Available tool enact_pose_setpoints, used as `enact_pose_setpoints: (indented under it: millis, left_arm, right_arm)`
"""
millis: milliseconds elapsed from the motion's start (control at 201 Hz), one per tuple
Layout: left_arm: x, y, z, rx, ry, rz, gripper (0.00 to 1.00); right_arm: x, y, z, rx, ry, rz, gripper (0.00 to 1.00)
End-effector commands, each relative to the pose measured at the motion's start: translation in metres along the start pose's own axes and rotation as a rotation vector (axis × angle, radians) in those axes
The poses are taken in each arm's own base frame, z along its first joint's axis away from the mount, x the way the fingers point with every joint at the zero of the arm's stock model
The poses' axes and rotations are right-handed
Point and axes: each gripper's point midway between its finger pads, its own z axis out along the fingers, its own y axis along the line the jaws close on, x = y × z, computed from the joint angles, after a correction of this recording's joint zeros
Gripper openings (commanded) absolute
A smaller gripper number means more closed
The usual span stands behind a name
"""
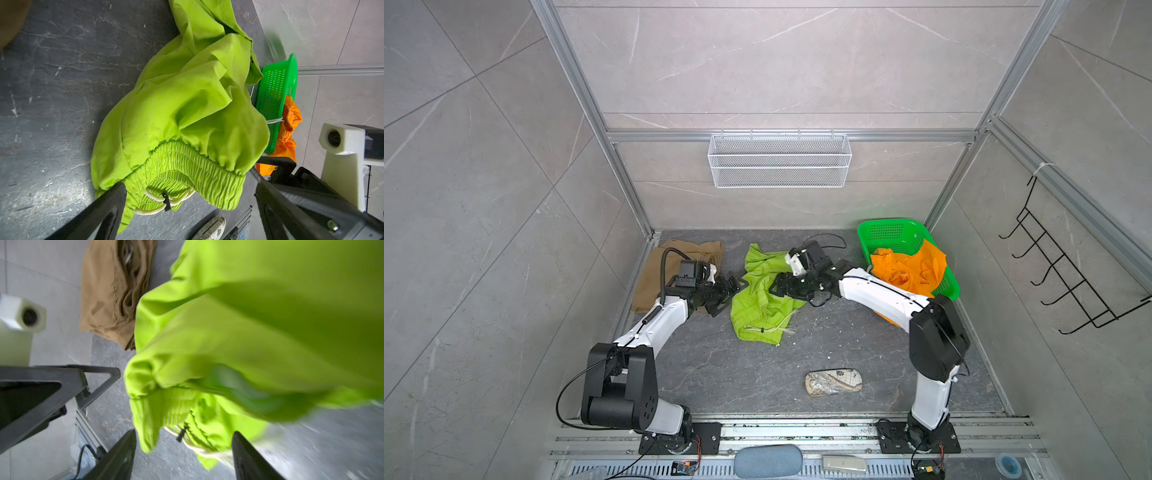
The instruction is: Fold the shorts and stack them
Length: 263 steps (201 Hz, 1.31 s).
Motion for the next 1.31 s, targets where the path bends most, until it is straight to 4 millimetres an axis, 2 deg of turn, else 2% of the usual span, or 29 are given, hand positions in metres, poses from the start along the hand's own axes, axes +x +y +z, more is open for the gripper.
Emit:
enact_pose_setpoints:
  millis: [0,100,244,408,498,603,732,792,857,956,1116,1305]
  left_arm:
    - [0.006,-0.025,0.002,0.054,0.024,0.134,1.0]
    - [0.018,-0.03,0.011,0.01,0.066,0.212,1.0]
    - [0.035,-0.035,0.024,-0.113,0.109,0.35,1.0]
    - [0.041,-0.044,0.039,-0.226,0.128,0.482,0.98]
    - [0.043,-0.036,0.045,-0.366,0.155,0.576,0.94]
    - [0.039,-0.027,0.048,-0.465,0.185,0.614,0.84]
    - [0.039,-0.029,0.051,-0.476,0.199,0.65,0.7]
    - [0.042,-0.029,0.053,-0.471,0.221,0.665,0.54]
    - [0.044,-0.03,0.053,-0.472,0.243,0.676,0.3]
    - [0.038,-0.037,0.04,-0.491,0.236,0.705,0.0]
    - [0.019,-0.067,0.006,-0.493,0.128,0.77,0.0]
    - [0.012,-0.088,-0.016,-0.469,0.073,0.789,0.0]
  right_arm:
    - [-0.007,-0.015,-0.031,-0.004,-0.06,0.026,0.84]
    - [-0.012,-0.039,-0.052,0.019,-0.096,0.061,0.9]
    - [-0.013,-0.067,-0.07,0.048,-0.116,0.098,0.92]
    - [-0.01,-0.087,-0.073,0.047,-0.115,0.147,0.93]
    - [-0.008,-0.094,-0.07,0.04,-0.112,0.172,0.93]
    - [-0.006,-0.099,-0.068,0.037,-0.111,0.189,0.93]
    - [-0.007,-0.11,-0.065,0.049,-0.112,0.211,0.93]
    - [-0.009,-0.117,-0.061,0.058,-0.111,0.233,0.94]
    - [-0.014,-0.126,-0.053,0.08,-0.102,0.264,0.94]
    - [-0.024,-0.131,-0.04,0.082,-0.093,0.297,0.94]
    - [-0.05,-0.126,-0.016,0.012,-0.113,0.368,0.94]
    - [-0.077,-0.104,-0.002,-0.105,-0.148,0.428,0.94]
